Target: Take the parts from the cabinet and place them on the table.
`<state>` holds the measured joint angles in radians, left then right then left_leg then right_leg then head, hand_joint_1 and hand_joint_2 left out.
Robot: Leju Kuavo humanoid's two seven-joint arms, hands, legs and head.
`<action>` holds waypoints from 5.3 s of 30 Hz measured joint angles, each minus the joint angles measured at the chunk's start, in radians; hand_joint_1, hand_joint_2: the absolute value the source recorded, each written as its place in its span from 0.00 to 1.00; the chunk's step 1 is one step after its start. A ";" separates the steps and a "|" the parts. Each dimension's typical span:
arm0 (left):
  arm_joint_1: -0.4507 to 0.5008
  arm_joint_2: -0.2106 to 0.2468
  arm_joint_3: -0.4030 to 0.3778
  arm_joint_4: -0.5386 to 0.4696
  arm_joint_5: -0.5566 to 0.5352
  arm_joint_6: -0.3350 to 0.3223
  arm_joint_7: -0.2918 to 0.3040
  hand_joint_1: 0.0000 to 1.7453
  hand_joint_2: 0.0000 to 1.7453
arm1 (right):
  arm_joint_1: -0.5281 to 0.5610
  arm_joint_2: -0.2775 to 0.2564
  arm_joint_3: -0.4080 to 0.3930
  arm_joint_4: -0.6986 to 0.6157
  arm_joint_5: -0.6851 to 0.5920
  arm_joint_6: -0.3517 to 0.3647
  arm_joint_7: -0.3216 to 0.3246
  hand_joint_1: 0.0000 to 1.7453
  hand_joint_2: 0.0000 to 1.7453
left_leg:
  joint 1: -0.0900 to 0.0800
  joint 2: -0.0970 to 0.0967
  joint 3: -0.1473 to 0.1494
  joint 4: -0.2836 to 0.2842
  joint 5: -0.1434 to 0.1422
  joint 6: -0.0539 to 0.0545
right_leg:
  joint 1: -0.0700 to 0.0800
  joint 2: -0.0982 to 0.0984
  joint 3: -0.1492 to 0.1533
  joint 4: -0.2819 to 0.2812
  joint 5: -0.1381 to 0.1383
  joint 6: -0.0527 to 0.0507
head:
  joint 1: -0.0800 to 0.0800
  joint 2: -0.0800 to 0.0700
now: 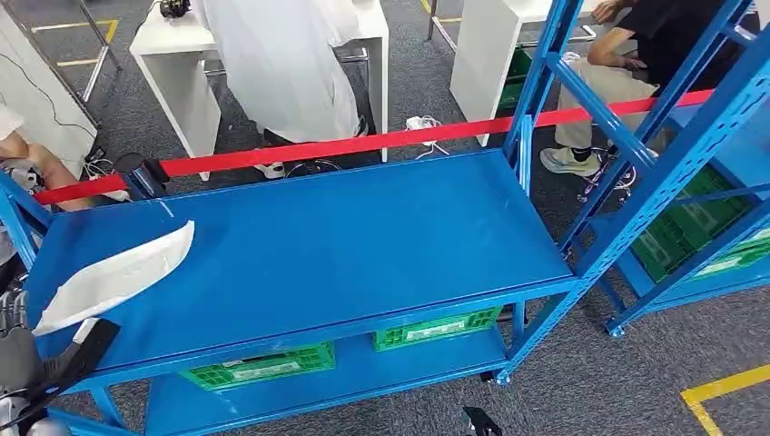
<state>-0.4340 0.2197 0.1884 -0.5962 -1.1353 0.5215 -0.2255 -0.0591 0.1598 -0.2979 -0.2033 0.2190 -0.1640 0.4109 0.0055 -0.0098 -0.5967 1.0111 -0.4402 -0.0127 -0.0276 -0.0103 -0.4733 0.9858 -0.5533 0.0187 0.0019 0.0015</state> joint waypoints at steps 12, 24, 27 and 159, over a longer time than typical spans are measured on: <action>-0.052 -0.006 -0.022 0.023 -0.057 0.001 0.006 0.00 0.00 | 0.000 0.000 -0.018 0.000 -0.001 0.001 0.000 0.00 0.00 | 0.000 0.000 0.000 0.000 0.000 0.000 | 0.000 0.000 0.000 0.000 0.000 0.000 | 0.000 0.000; -0.070 -0.041 -0.093 0.008 -0.094 -0.105 -0.005 0.00 1.00 | -0.002 0.008 -0.024 0.000 0.003 0.001 0.000 0.00 0.00 | 0.000 0.000 0.000 0.000 0.000 0.000 | 0.000 0.000 0.000 0.000 0.000 0.000 | 0.000 0.000; -0.088 -0.051 -0.117 0.017 -0.107 -0.103 -0.002 0.00 1.00 | -0.003 0.010 -0.024 0.000 0.006 -0.001 0.000 0.00 0.00 | 0.000 0.000 0.000 0.000 0.000 0.000 | 0.000 0.000 0.001 0.000 0.000 0.000 | 0.000 0.000; 0.376 -0.409 -0.507 -0.928 -0.284 0.181 -0.146 1.00 1.00 | -0.027 -0.026 -0.047 0.000 0.142 -0.060 0.001 0.00 0.00 | 0.007 0.002 -0.081 0.286 -0.164 -0.027 | 0.010 0.005 -0.136 0.091 0.047 -0.054 | 0.012 0.000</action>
<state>-0.0576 -0.1888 -0.3189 -1.5244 -1.4191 0.7023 -0.3715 -0.0865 0.1339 -0.3445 -0.2037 0.3613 -0.2239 0.4120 0.0122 -0.0073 -0.6777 1.2973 -0.6039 -0.0394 -0.0180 -0.0055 -0.6091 1.0771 -0.5068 -0.0350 0.0137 0.0015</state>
